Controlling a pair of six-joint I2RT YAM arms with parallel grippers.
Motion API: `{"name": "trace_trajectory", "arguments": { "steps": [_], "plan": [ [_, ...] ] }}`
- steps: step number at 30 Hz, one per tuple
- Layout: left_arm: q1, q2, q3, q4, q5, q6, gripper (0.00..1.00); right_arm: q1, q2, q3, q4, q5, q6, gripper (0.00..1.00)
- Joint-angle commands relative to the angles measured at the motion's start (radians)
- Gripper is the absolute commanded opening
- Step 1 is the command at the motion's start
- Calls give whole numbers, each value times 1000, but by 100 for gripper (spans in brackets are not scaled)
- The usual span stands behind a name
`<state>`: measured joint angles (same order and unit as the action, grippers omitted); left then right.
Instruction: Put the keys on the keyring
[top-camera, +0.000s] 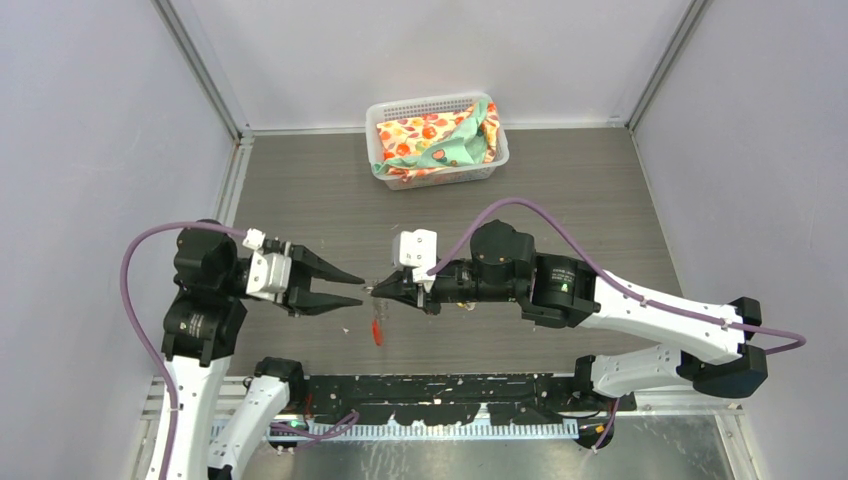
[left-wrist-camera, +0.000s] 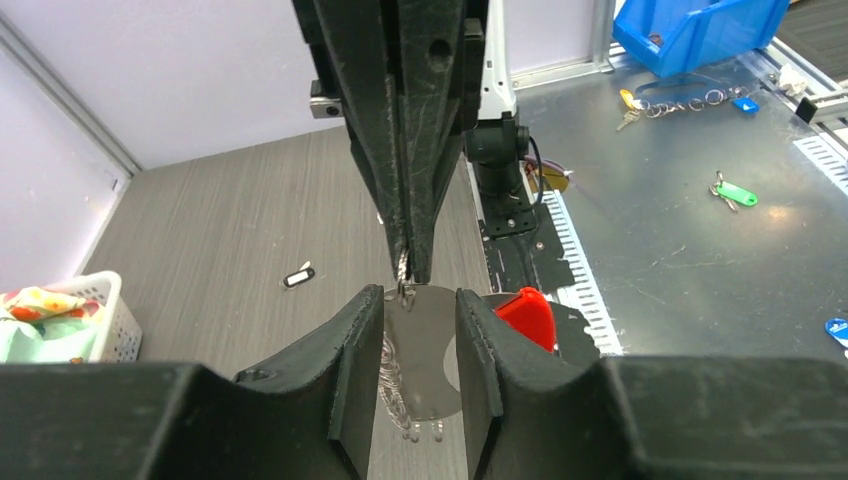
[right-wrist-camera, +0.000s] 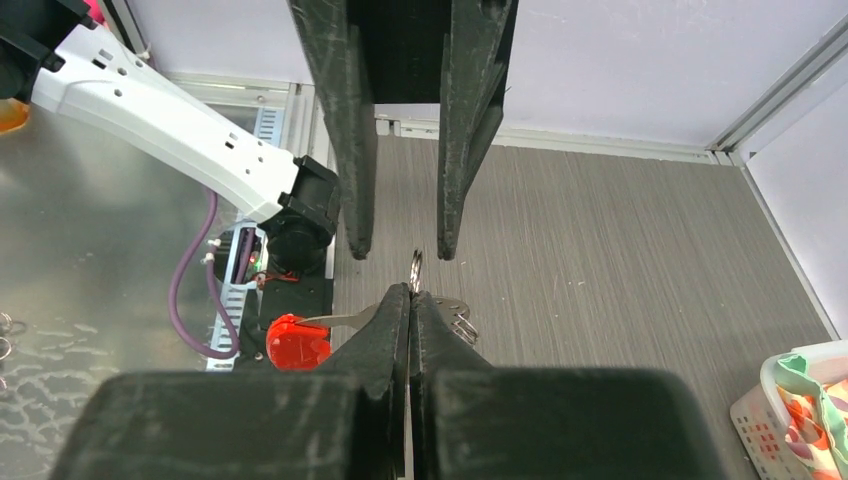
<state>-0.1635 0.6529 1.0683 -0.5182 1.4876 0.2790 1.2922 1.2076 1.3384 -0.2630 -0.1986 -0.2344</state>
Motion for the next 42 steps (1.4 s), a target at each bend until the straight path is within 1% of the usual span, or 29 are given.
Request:
{"name": "trace_trajectory", "arguments": {
  "steps": [1,7,10,14,17,20,23,29,35,37,38,39,40,42],
  "plan": [
    [-1,27,21,-6,-48,-62,31,4,-7,58,53,8,0,1],
    [-1,41,28,-6,-20,-87,19,3,13,77,51,1,0,1],
    [-1,36,22,-6,5,-93,17,4,18,84,45,0,4,1],
    [-1,36,24,-7,21,-99,18,2,23,88,41,1,6,1],
    [-1,29,28,-6,27,-100,25,4,26,87,40,2,8,1],
    [-1,29,30,-5,-2,-131,26,4,26,82,47,4,9,1],
    [-1,36,32,-6,-49,-181,21,4,25,79,56,4,12,1],
    [-1,31,11,-11,-39,-191,2,4,19,69,65,14,18,1],
    [-1,11,-6,-11,-3,-140,0,3,26,67,69,20,28,1],
    [-1,3,-20,-11,-6,-100,0,4,31,73,66,26,36,1],
    [-1,-3,-29,-11,-17,-68,0,4,34,77,64,32,41,3],
    [-1,-9,-39,-12,-29,-35,0,4,34,81,60,43,48,12],
    [-1,-9,-49,-7,-33,0,0,4,31,81,57,59,56,23],
    [-1,2,-62,18,-34,31,0,0,14,76,45,94,67,33]
  ]
}}
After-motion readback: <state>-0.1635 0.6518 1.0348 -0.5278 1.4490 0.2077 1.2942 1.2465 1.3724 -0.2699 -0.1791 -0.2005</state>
